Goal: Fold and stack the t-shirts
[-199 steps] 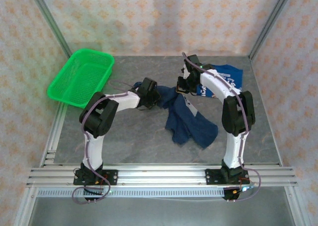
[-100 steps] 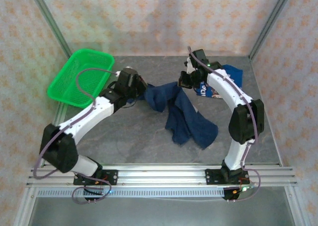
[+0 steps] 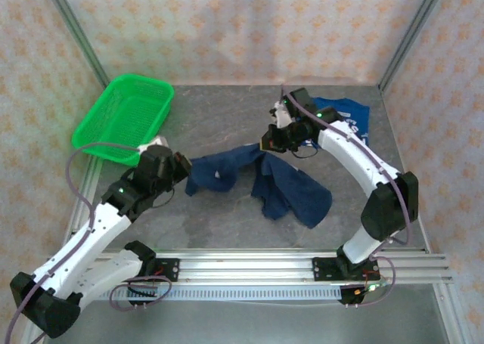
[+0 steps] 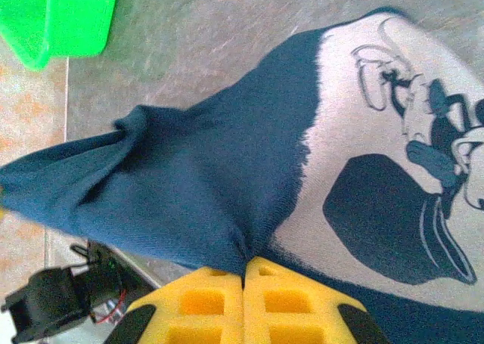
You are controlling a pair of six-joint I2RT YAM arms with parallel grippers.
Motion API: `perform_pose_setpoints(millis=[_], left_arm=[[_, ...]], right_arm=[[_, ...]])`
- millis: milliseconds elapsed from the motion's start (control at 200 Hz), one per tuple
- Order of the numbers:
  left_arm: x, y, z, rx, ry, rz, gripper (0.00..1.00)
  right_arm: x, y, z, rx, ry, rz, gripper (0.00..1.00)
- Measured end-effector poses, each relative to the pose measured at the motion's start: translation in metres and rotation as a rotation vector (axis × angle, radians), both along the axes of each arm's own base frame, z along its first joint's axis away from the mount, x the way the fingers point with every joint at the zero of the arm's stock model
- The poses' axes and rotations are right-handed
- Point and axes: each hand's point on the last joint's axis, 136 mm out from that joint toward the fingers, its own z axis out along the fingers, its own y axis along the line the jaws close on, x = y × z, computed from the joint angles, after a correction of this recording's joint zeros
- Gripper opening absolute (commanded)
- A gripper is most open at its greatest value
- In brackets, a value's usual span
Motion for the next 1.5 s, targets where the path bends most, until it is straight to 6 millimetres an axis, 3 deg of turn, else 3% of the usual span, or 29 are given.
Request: perform_pose_setpoints(millis=[110, 200, 250, 320, 420, 530, 736, 821, 936, 996, 1031, 1086, 1131, 1246, 1311, 1396, 1501], left_arm=[[-0.024, 0.026, -0.057, 0.044, 0.144, 0.090, 0.00], [-0.039, 0.048, -0.081, 0.039, 0.209, 0.183, 0.00], [-0.045, 0.058, -0.086, 0.036, 0.221, 0.228, 0.25], [-0.053, 0.068, -0.092, 0.042, 0.245, 0.274, 0.51], [-0.054, 0.067, -0.092, 0.028, 0.248, 0.272, 0.68], [-0.045, 0.052, -0.076, -0.014, 0.203, 0.208, 0.73], [-0.017, 0.003, 0.005, -0.037, 0.019, -0.035, 0.74], [-0.015, 0.000, 0.013, -0.028, -0.014, -0.062, 0.76], [-0.010, -0.004, 0.021, -0.044, -0.061, -0.079, 0.77], [-0.004, -0.011, 0.022, -0.058, -0.072, -0.097, 0.77], [0.000, -0.015, 0.020, -0.063, -0.070, -0.108, 0.77], [0.008, -0.023, 0.015, -0.066, -0.057, -0.131, 0.77], [0.014, -0.029, 0.006, -0.064, -0.032, -0.149, 0.77], [0.025, -0.041, -0.027, -0.044, 0.066, -0.179, 0.77], [0.025, -0.044, -0.035, -0.039, 0.092, -0.189, 0.77], [0.024, -0.046, -0.033, -0.031, 0.082, -0.210, 0.77], [0.025, -0.051, -0.025, -0.013, 0.058, -0.246, 0.78]], right_arm=[[-0.007, 0.015, -0.020, -0.030, 0.052, 0.042, 0.00], [-0.006, 0.019, -0.040, -0.066, 0.100, 0.050, 0.00], [-0.005, 0.019, -0.045, -0.084, 0.111, 0.053, 0.00], [-0.004, 0.017, -0.043, -0.101, 0.106, 0.055, 0.00], [-0.002, 0.021, -0.027, -0.094, 0.073, 0.079, 0.00], [-0.007, 0.032, -0.010, -0.086, 0.041, 0.129, 0.00], [-0.027, 0.065, -0.018, -0.157, 0.055, 0.257, 0.00], [-0.033, 0.074, -0.014, -0.201, 0.010, 0.320, 0.00], [-0.038, 0.080, 0.010, -0.216, -0.088, 0.365, 0.00], [-0.037, 0.078, 0.020, -0.215, -0.122, 0.365, 0.06], [-0.034, 0.076, 0.023, -0.221, -0.136, 0.359, 0.10], [-0.026, 0.073, 0.022, -0.242, -0.150, 0.341, 0.31], [-0.016, 0.069, 0.017, -0.273, -0.159, 0.321, 0.42], [0.012, 0.053, -0.005, -0.347, -0.137, 0.212, 0.61], [0.024, 0.035, -0.015, -0.364, -0.114, 0.131, 0.72], [0.021, -0.013, -0.024, -0.383, -0.056, -0.022, 0.74], [-0.010, -0.089, -0.024, -0.366, 0.028, -0.248, 0.72]])
